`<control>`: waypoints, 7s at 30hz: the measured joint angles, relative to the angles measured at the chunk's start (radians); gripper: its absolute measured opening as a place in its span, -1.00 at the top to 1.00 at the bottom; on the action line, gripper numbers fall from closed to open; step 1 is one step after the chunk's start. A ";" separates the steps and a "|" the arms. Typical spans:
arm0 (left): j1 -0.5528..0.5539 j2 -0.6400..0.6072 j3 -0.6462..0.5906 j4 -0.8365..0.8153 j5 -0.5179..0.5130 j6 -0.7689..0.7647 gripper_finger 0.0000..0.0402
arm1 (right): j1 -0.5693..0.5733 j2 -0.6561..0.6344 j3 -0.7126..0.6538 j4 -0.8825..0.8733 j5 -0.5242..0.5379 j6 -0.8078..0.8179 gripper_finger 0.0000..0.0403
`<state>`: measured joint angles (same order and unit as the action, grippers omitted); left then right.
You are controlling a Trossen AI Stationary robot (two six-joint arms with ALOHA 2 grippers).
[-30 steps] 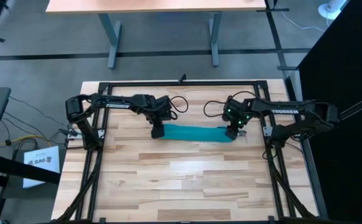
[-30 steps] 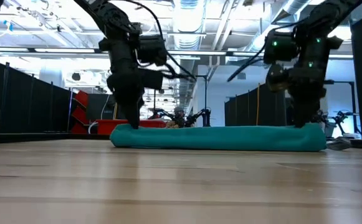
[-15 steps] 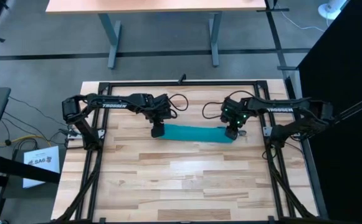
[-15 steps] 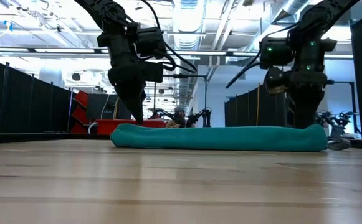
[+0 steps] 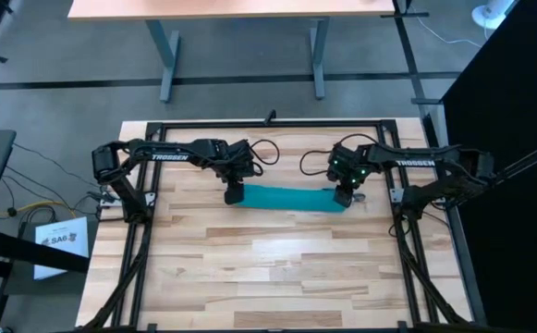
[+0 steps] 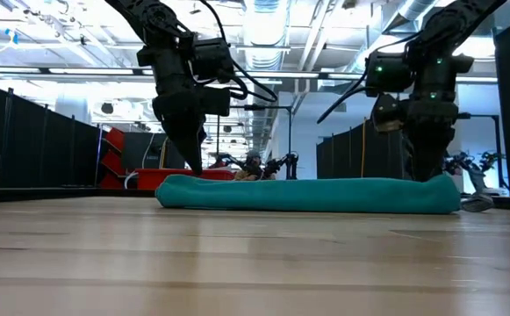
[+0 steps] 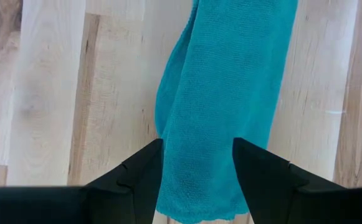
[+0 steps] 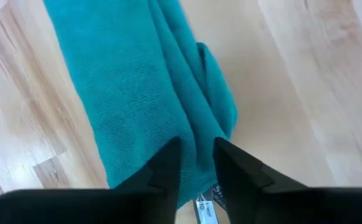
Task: Roll towel
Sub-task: Roll the blue towel, then return to home position
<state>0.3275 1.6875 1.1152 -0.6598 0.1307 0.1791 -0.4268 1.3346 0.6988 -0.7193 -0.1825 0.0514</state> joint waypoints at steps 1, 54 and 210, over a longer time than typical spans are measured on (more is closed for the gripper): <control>0.000 0.000 0.000 0.000 0.000 0.000 0.12 | -0.008 0.000 0.004 -0.003 0.000 -0.001 0.72; 0.000 0.001 0.001 0.000 0.000 0.030 0.11 | -0.012 0.070 0.067 -0.065 -0.130 -0.095 0.95; -0.287 -1.222 -0.940 0.946 0.077 -0.458 1.00 | 0.360 -1.150 -0.094 0.301 0.211 0.285 1.00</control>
<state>0.0405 0.4657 0.1749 0.2860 0.2072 -0.2792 -0.0670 0.1841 0.6044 -0.4187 0.0280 0.3363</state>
